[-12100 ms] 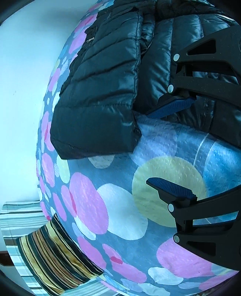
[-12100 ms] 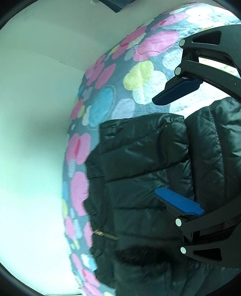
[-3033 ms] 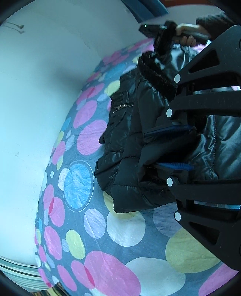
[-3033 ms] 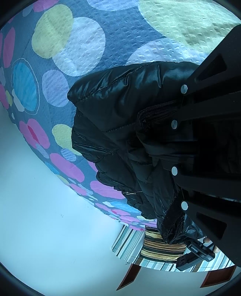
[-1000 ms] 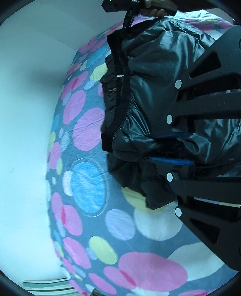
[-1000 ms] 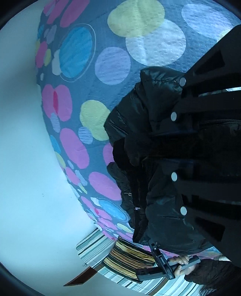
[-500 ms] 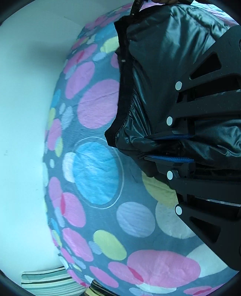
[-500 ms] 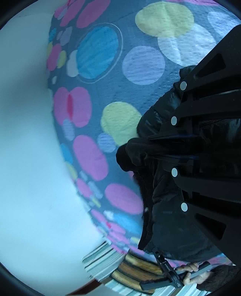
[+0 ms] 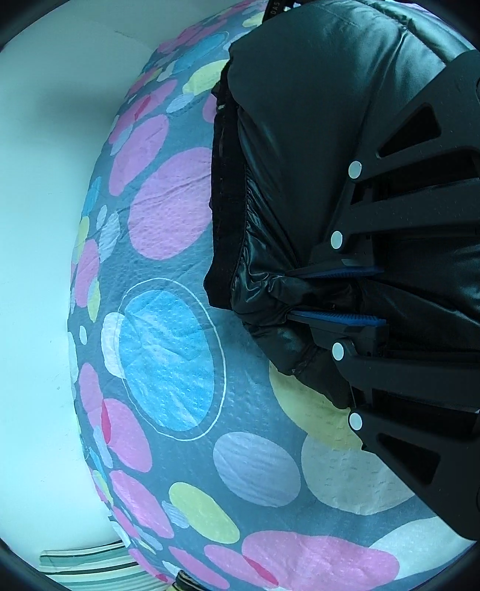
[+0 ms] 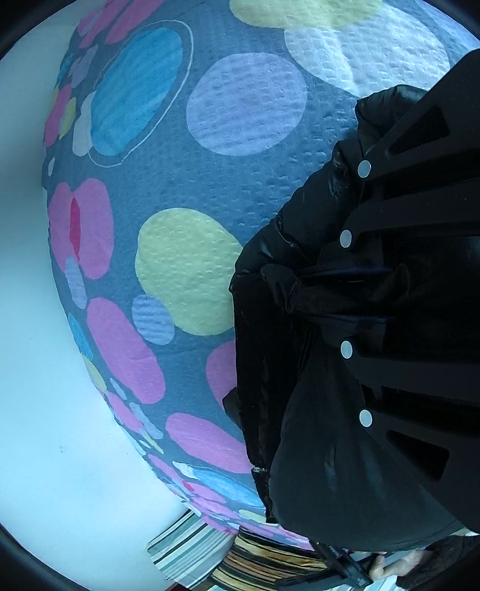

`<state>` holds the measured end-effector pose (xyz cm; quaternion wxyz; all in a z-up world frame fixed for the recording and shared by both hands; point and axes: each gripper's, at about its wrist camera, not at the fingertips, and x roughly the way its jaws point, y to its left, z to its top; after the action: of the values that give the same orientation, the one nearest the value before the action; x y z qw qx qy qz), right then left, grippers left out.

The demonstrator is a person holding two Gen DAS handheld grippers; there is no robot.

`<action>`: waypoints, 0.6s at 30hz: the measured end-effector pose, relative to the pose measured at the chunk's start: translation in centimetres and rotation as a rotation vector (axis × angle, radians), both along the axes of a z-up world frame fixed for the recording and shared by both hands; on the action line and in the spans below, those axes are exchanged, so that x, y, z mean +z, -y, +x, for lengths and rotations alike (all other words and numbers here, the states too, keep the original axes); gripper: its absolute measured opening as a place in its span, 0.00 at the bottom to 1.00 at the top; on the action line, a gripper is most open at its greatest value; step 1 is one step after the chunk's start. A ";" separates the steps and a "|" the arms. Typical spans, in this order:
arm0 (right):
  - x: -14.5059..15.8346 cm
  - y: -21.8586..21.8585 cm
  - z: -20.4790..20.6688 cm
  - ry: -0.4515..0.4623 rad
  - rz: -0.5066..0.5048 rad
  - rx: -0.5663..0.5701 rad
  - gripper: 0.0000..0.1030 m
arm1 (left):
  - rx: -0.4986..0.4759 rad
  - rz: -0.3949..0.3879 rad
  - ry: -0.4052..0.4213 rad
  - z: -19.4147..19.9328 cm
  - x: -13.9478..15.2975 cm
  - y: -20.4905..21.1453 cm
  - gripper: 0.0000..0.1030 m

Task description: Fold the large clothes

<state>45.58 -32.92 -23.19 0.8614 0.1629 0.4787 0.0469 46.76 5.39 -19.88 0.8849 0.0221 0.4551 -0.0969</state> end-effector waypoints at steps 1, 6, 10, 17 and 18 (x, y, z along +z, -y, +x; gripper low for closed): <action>0.0 -0.1 0.0 0.001 -0.001 -0.001 0.14 | -0.001 0.007 0.001 -0.1 0.1 0.0 0.15; 0.6 -0.3 -0.2 0.007 -0.014 -0.001 0.15 | 0.008 0.061 0.012 -0.7 1.3 0.3 0.29; 1.7 0.0 -0.7 0.009 0.005 0.007 0.26 | 0.044 0.038 0.044 -2.6 3.3 -1.3 0.56; 6.4 1.9 -7.6 0.112 0.072 -0.075 0.65 | 0.180 -0.181 0.036 -10.4 5.6 -7.1 0.72; 6.7 2.2 -8.9 0.111 0.083 -0.084 0.65 | 0.201 -0.197 0.035 -11.7 5.5 -7.7 0.72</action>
<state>36.64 -35.15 -16.52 0.8803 0.2155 0.4208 0.0393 35.01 13.07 -14.36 0.8959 -0.1086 0.4278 -0.0516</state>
